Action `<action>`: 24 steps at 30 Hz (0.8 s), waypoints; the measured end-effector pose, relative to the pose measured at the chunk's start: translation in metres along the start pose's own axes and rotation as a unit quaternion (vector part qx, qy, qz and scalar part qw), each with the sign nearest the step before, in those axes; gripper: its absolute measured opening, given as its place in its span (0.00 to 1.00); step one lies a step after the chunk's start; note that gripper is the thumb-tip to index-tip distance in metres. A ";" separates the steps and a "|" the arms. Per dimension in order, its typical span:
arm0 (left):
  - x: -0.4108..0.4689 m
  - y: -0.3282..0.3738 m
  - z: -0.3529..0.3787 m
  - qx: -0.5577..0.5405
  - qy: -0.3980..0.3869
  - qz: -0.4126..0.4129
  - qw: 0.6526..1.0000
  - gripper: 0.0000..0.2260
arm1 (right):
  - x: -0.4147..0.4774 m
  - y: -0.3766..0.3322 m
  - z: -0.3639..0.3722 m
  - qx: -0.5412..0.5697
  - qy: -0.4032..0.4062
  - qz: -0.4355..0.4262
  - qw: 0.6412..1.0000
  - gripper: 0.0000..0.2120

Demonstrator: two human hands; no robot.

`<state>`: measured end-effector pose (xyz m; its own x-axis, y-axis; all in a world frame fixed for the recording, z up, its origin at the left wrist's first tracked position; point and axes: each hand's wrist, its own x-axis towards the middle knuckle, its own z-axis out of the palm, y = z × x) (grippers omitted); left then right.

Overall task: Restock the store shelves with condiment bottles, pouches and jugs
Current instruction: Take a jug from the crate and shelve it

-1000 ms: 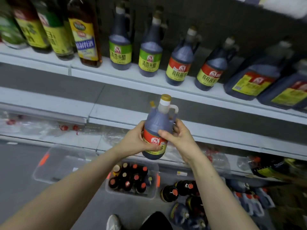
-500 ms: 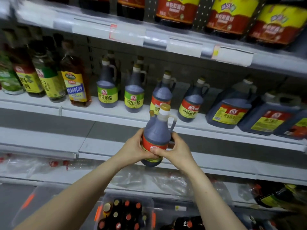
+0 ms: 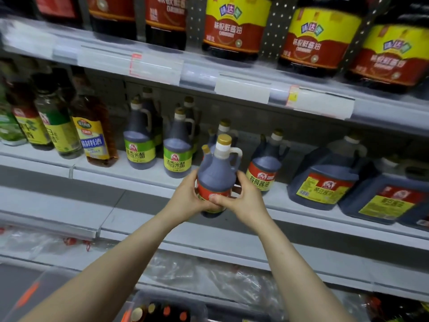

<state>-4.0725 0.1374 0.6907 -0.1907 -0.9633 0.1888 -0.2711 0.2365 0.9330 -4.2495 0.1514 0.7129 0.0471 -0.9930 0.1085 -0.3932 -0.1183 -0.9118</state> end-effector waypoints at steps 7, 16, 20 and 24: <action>0.020 -0.009 -0.006 0.010 -0.029 -0.024 0.999 0.36 | 0.019 0.008 0.008 0.006 -0.001 0.019 1.000 0.37; 0.044 -0.022 -0.005 0.022 -0.044 -0.013 0.999 0.40 | 0.039 0.016 0.010 0.007 0.005 0.038 0.999 0.33; 0.053 -0.029 0.000 0.026 -0.049 -0.012 0.998 0.41 | 0.045 0.025 0.009 0.018 0.005 0.042 0.999 0.35; 0.063 -0.030 0.002 0.029 -0.056 -0.015 0.998 0.41 | 0.055 0.029 0.007 0.026 0.010 0.049 0.998 0.35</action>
<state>-4.0781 0.0700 0.6739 -0.2851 -0.9505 0.1233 -0.3320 0.2186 0.9176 -4.2523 0.0934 0.6899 -0.0081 -0.9996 0.0256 -0.3467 -0.0212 -0.9377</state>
